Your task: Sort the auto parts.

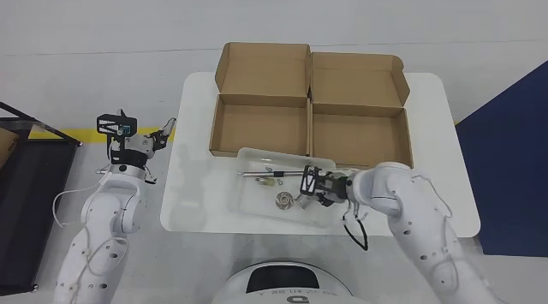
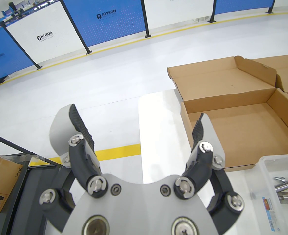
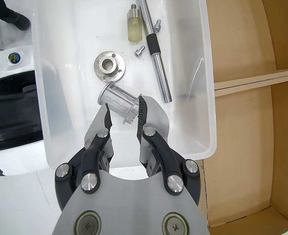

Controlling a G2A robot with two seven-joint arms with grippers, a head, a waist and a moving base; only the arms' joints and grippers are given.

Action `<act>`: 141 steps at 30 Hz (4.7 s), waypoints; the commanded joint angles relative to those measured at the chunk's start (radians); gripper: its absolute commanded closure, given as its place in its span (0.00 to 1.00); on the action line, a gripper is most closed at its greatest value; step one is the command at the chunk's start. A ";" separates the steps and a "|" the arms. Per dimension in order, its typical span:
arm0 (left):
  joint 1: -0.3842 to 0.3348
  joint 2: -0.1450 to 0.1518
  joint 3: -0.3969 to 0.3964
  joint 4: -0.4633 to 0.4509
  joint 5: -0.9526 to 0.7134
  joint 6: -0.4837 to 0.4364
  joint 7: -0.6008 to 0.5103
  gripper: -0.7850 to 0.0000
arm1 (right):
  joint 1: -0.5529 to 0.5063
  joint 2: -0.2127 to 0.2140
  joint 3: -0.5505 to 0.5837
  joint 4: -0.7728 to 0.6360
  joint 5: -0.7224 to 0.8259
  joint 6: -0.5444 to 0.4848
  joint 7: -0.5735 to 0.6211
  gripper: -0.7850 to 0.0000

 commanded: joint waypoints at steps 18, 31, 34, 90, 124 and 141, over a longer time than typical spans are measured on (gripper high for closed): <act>0.000 0.000 0.000 0.000 0.000 0.000 0.000 0.00 | 0.179 -0.030 -0.201 0.144 0.070 0.194 0.260 0.65; 0.000 0.000 0.000 0.000 0.000 0.000 0.000 0.00 | 0.190 -0.019 -0.218 0.136 0.084 0.149 0.228 1.00; 0.000 0.000 0.000 0.000 0.000 0.000 0.000 0.00 | 0.167 -0.008 -0.190 0.105 0.088 0.117 0.181 1.00; 0.000 0.000 0.000 0.000 0.000 0.000 0.000 0.00 | 0.270 -0.027 -0.407 0.210 -0.023 0.265 0.273 1.00; 0.000 0.000 0.000 0.000 0.000 0.000 0.000 0.00 | 0.035 0.110 0.176 0.150 0.343 -0.140 -0.548 1.00; 0.000 0.000 0.000 0.000 0.000 0.000 0.000 0.00 | 0.112 0.161 0.090 0.222 1.015 -0.159 -0.479 1.00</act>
